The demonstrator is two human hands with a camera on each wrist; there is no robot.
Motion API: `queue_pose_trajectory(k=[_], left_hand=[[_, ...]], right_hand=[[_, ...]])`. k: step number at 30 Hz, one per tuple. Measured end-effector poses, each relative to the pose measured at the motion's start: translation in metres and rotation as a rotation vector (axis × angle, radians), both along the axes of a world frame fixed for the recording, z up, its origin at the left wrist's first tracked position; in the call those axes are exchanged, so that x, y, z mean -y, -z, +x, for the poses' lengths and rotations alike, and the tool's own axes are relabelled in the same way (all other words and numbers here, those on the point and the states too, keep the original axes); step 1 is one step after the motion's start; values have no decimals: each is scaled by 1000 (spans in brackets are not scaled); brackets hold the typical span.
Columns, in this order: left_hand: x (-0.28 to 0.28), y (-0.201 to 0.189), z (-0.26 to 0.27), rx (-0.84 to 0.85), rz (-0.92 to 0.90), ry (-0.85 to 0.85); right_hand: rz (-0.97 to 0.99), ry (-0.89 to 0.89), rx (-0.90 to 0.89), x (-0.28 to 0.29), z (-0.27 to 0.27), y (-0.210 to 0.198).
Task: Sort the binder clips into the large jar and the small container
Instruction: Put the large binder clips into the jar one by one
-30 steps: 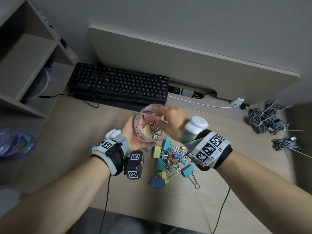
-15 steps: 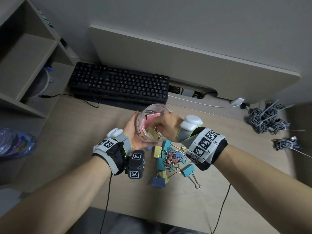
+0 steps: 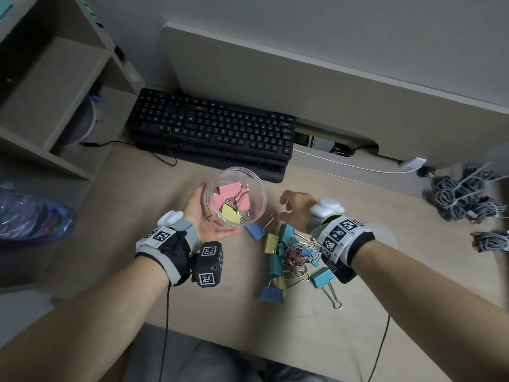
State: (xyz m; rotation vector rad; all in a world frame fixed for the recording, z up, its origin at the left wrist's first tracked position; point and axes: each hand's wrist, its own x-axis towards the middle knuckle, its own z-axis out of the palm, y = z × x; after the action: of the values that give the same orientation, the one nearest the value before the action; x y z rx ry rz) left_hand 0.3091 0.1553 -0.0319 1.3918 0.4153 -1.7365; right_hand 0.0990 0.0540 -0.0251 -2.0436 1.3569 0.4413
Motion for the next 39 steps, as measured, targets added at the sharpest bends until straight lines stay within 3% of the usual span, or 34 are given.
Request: queue_pose_trajectory(k=[6, 11, 14, 17, 21, 25, 31, 36, 39], left_hand=[[-16, 1, 24, 3, 22, -25], [-26, 4, 34, 13, 27, -14], [-30, 6, 41, 6, 32, -15], [-30, 7, 44, 11, 44, -13], [-23, 5, 43, 14, 38, 17], [-12, 3, 35, 4, 29, 42], [-5, 3, 13, -9, 13, 74], [-6, 2, -1, -9, 26, 76], [-8, 3, -4, 1, 33, 63]], right_hand=[[-28, -230, -190, -27, 38, 55], [-92, -414, -251, -43, 57, 78], [-53, -376, -329, -43, 66, 80], [-53, -343, -256, -37, 65, 75], [-53, -41, -31, -13, 46, 59], [-75, 86, -42, -5, 6, 49], [-7, -7, -124, -28, -21, 60], [-13, -223, -215, -39, -26, 70], [-20, -231, -271, -40, -29, 75]])
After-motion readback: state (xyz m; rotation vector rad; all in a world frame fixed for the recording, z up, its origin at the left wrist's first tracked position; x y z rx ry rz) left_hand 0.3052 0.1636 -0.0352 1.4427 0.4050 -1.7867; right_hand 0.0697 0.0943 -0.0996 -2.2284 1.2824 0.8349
